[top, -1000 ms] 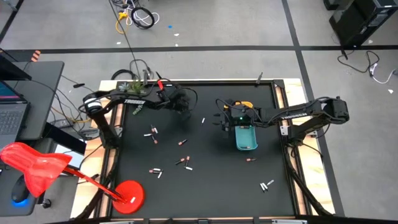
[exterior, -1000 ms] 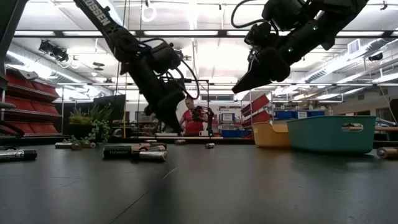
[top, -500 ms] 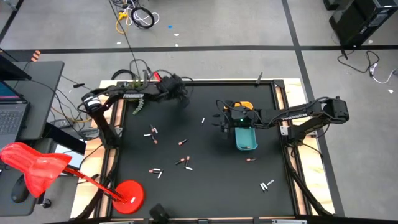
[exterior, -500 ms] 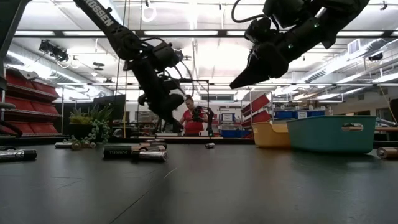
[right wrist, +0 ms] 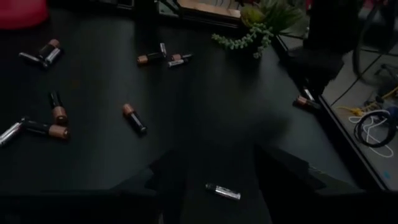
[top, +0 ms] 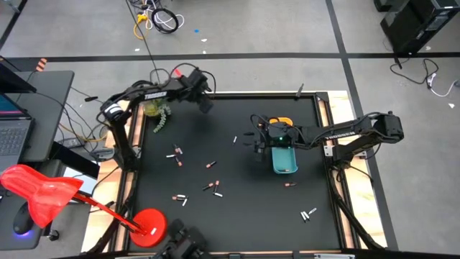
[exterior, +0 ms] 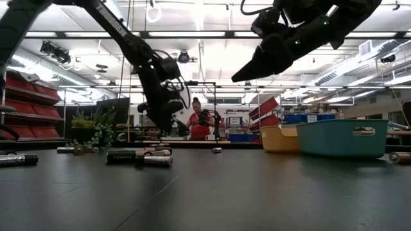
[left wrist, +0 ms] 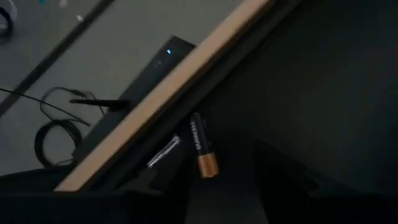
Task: Sort batteries
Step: Put the gold black battery into the blue bin
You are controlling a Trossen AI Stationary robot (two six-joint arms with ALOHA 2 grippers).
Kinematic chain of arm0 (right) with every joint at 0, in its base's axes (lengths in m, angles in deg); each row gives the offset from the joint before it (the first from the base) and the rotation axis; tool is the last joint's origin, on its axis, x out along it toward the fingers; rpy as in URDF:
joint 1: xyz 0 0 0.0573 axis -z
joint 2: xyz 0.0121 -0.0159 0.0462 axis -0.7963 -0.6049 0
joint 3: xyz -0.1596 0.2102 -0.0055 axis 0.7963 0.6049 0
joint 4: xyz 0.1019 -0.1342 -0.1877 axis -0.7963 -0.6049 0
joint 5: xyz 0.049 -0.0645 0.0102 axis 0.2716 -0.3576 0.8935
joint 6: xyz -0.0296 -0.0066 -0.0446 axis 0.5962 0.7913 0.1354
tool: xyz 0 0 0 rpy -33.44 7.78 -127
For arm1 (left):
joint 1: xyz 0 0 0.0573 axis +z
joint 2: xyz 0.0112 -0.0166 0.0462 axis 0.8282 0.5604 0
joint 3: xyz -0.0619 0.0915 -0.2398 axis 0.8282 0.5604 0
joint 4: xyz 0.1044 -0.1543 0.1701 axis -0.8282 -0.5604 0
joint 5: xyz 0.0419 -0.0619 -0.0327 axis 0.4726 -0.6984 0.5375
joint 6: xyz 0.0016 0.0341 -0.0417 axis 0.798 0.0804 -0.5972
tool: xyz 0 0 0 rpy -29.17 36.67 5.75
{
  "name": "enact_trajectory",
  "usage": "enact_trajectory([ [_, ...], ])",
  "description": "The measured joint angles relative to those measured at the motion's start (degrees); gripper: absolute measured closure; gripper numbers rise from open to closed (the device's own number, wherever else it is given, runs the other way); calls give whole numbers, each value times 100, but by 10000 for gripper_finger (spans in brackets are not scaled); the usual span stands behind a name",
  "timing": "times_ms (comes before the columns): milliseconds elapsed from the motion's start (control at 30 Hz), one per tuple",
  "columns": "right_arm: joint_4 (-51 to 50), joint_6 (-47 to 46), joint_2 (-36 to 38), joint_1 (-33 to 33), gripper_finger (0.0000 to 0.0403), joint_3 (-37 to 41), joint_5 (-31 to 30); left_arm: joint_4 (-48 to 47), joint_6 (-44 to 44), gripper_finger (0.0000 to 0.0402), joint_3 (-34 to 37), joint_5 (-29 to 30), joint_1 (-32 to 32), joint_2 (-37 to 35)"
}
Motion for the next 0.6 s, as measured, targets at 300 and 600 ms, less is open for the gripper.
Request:
enact_trajectory([
  [300, -10, -3, 0, -82, 220, 0, 23, -48, 5, 233, -184, -35, 222, 424],
  [600, 110, 7, 0, -80, 231, 0, 23, -96, -80, 233, -189, -263, 347, 628],
])
